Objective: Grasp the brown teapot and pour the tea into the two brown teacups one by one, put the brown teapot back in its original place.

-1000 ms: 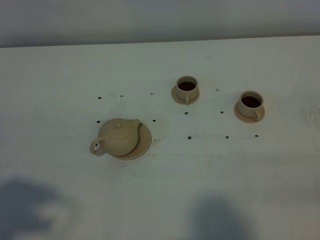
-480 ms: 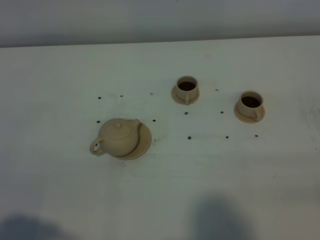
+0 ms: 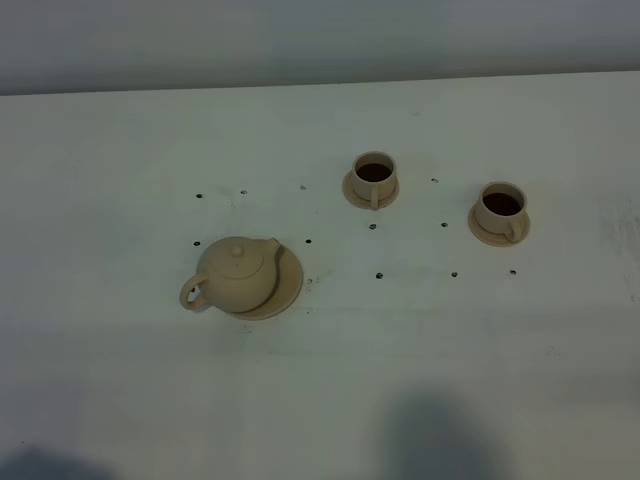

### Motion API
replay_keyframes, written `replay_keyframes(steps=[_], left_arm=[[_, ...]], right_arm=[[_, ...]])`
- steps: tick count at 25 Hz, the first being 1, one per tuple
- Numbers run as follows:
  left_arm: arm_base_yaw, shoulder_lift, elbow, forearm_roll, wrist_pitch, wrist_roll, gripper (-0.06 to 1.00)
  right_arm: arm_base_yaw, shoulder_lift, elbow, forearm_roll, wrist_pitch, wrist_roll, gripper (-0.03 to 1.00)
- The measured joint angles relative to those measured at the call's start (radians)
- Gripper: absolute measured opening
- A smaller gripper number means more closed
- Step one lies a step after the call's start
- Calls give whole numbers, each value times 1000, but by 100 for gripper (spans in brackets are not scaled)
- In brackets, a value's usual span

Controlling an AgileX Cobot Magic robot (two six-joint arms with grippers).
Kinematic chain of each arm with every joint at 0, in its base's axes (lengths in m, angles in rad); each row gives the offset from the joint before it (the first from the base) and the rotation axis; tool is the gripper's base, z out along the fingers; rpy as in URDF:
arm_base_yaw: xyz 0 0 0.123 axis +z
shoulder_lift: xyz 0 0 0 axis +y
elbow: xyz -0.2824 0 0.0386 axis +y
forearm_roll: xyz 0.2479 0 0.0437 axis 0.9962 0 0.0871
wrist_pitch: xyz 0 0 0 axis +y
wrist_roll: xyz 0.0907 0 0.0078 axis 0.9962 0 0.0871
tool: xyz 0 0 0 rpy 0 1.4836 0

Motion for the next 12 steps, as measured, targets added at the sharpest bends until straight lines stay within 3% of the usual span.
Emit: replay_keyframes(steps=[4, 7, 12], left_arm=[[0, 0, 0, 0, -49, 0, 60], [0, 0, 19, 0, -95, 0, 61], [0, 0, 73, 1, -86, -5, 60]], right_arm=[[0, 0, 0, 0, 0, 0, 45], [0, 0, 0, 0, 0, 0, 45], [0, 0, 0, 0, 0, 0, 45]])
